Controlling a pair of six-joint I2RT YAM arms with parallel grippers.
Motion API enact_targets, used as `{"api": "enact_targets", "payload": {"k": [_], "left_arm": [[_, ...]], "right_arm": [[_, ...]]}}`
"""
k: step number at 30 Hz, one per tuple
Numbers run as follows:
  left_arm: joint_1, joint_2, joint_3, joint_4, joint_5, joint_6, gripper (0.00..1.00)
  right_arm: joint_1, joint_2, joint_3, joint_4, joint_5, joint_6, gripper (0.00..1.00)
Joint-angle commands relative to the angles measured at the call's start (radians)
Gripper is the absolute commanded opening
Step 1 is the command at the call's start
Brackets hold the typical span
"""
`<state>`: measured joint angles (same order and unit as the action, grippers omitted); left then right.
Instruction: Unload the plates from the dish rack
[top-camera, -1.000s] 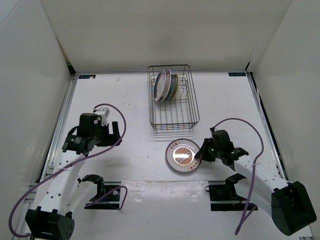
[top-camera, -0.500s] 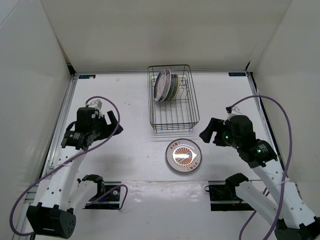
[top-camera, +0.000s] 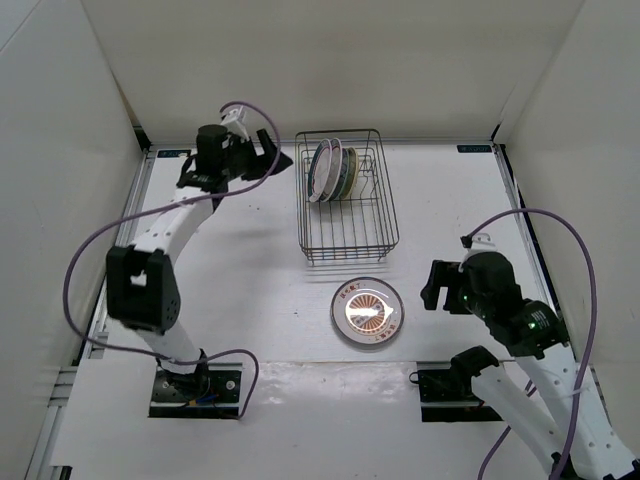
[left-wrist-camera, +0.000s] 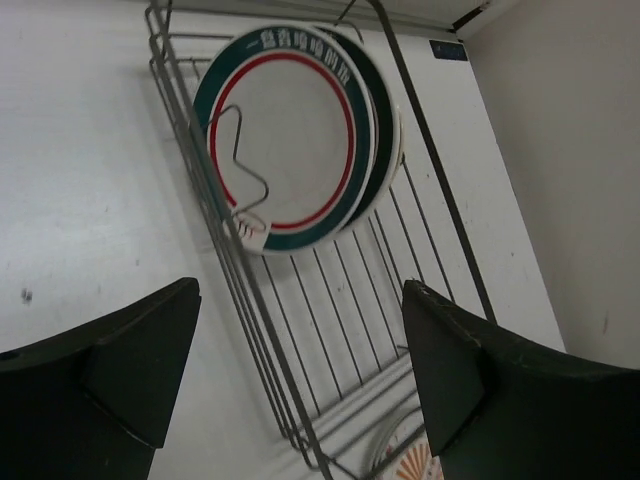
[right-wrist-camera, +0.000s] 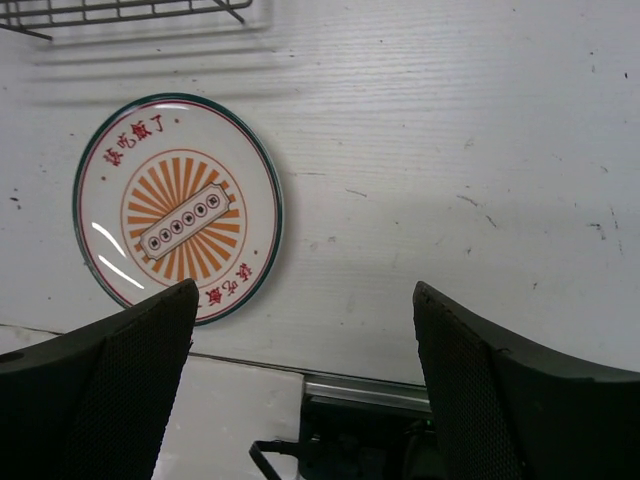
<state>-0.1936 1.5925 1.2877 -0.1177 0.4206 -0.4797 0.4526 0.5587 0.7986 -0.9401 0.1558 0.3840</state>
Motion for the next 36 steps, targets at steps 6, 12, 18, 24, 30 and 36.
{"api": "enact_targets", "payload": {"k": [6, 12, 18, 24, 30, 36], "left_arm": [[-0.102, 0.374, 0.467, 0.061, 0.029, 0.093, 0.89], [-0.158, 0.495, 0.533, 0.072, -0.017, 0.182, 0.88], [-0.201, 0.521, 0.51, 0.113, -0.028, 0.237, 0.8], [-0.217, 0.563, 0.539, 0.089, -0.066, 0.268, 0.61], [-0.221, 0.587, 0.53, 0.079, -0.075, 0.277, 0.52], [-0.222, 0.574, 0.501, 0.092, -0.08, 0.292, 0.34]], "right_arm": [[0.003, -0.048, -0.027, -0.003, 0.096, -0.034, 0.89], [0.004, -0.072, -0.036, 0.001, 0.103, -0.039, 0.89], [0.003, -0.057, -0.042, 0.015, 0.091, -0.039, 0.89], [0.005, -0.066, -0.041, 0.011, 0.1, -0.039, 0.89], [0.006, -0.082, -0.044, 0.014, 0.106, -0.037, 0.89], [0.006, -0.082, -0.042, 0.014, 0.11, -0.039, 0.89]]}}
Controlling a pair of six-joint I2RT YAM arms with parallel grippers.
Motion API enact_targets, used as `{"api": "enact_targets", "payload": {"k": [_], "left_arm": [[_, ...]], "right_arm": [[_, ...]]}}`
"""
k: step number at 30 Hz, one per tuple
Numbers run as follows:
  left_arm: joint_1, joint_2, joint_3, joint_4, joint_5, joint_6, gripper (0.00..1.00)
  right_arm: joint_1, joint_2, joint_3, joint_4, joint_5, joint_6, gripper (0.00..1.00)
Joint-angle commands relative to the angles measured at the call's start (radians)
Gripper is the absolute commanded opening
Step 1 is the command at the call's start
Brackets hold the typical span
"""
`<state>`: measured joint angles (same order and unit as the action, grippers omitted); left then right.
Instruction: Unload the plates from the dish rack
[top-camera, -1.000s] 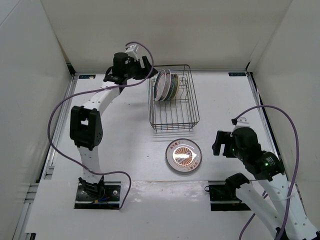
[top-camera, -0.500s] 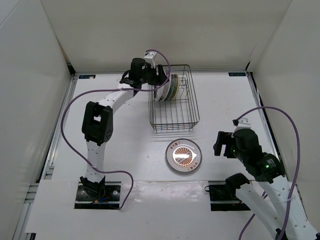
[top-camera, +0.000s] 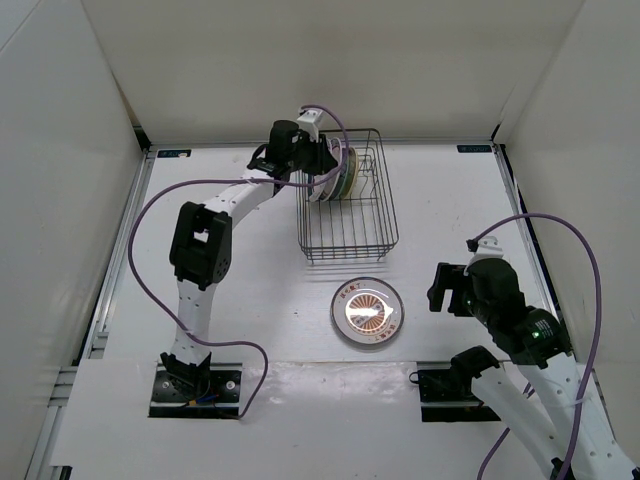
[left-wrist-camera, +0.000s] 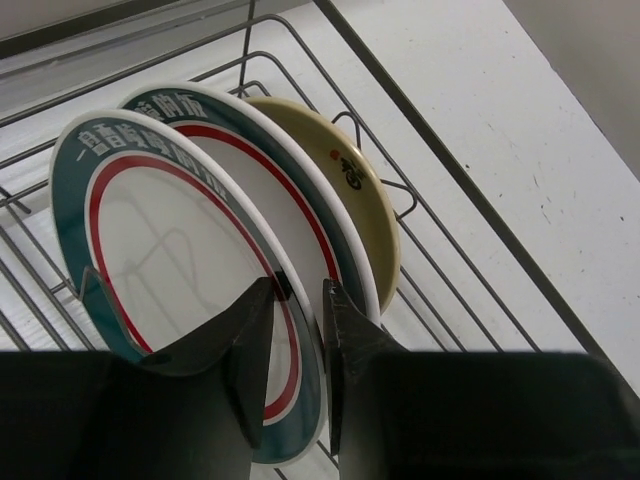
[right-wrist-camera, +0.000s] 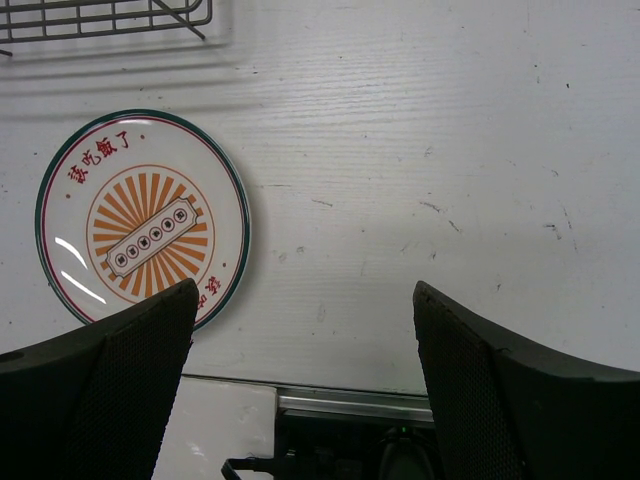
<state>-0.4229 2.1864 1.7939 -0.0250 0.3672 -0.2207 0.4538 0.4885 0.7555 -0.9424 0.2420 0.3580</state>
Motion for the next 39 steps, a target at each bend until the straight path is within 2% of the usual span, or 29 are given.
{"api": "enact_targets", "payload": {"k": [1, 3, 8, 17, 24, 28, 31, 33, 35, 37, 38, 39], "left_arm": [[0.007, -0.03, -0.007, -0.003, -0.027, 0.038, 0.31], [0.006, -0.036, -0.022, -0.001, -0.027, 0.05, 0.29], [-0.004, -0.106, -0.083, 0.019, -0.042, 0.09, 0.16], [-0.011, -0.247, -0.186, 0.103, -0.045, 0.096, 0.05], [-0.033, -0.378, -0.264, 0.149, -0.091, 0.145, 0.0], [-0.056, -0.513, -0.309, 0.175, -0.09, 0.172, 0.0], [-0.077, -0.614, -0.332, 0.131, -0.099, 0.213, 0.0], [-0.12, -0.678, -0.331, 0.085, -0.166, 0.309, 0.0], [-0.19, -0.77, -0.32, -0.068, -0.267, 0.409, 0.0], [-0.238, -0.862, -0.35, -0.151, -0.495, 0.544, 0.0], [-0.287, -0.881, -0.369, -0.192, -0.56, 0.572, 0.0], [-0.324, -0.902, -0.442, -0.197, -0.735, 0.592, 0.0]], "right_arm": [[0.005, -0.01, 0.001, 0.014, 0.023, -0.011, 0.89], [0.005, -0.01, 0.001, 0.013, 0.023, -0.01, 0.89], [0.005, -0.01, -0.001, 0.019, 0.023, -0.01, 0.89], [0.008, -0.014, -0.002, 0.017, 0.02, -0.008, 0.89], [0.006, -0.014, -0.002, 0.024, 0.025, -0.008, 0.89], [0.008, -0.013, -0.004, 0.027, 0.025, -0.01, 0.89], [0.003, -0.011, -0.007, 0.03, 0.026, -0.008, 0.89], [0.008, -0.013, -0.005, 0.03, 0.022, -0.01, 0.89], [0.005, -0.014, -0.007, 0.03, 0.02, -0.01, 0.89], [0.008, -0.019, -0.007, 0.03, 0.022, -0.011, 0.89], [0.006, -0.024, -0.005, 0.028, 0.022, -0.008, 0.89], [0.005, -0.025, -0.01, 0.033, 0.025, -0.01, 0.89]]}}
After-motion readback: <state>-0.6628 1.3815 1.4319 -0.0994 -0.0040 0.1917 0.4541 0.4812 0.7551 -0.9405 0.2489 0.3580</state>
